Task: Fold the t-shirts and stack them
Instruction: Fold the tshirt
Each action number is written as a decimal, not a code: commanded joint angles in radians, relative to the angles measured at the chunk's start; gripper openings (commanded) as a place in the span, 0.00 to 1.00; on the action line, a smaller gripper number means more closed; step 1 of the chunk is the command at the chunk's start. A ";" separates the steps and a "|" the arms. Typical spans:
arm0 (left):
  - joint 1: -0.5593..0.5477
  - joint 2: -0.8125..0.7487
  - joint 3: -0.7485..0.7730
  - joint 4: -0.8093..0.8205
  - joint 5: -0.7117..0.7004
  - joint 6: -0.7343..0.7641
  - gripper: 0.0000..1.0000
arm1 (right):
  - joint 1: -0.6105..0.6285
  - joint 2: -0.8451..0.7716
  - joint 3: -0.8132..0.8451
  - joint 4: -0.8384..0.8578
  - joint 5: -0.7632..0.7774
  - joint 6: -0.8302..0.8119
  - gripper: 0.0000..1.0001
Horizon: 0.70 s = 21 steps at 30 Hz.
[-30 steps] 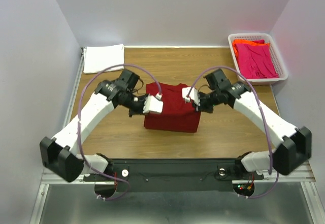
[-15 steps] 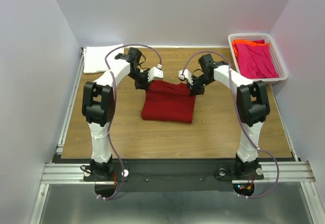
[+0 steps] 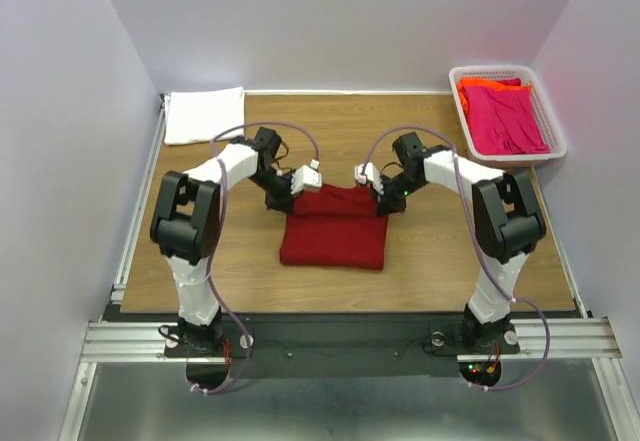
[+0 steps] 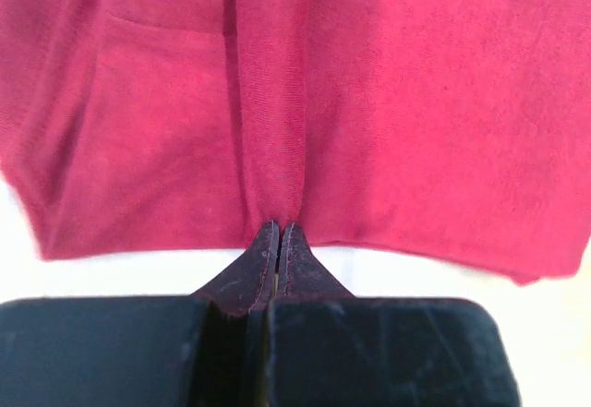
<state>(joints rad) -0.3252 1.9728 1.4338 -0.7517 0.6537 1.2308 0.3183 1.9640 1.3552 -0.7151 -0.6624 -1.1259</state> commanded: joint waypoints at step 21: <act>-0.199 -0.273 -0.101 0.171 0.043 -0.177 0.56 | 0.010 0.114 0.320 -0.009 -0.302 0.662 0.36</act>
<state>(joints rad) -0.4698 1.6676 1.2934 -0.6697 0.6674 1.1175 0.3252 2.0010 1.6024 -0.7315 -0.8345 -0.6575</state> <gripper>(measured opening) 0.560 0.383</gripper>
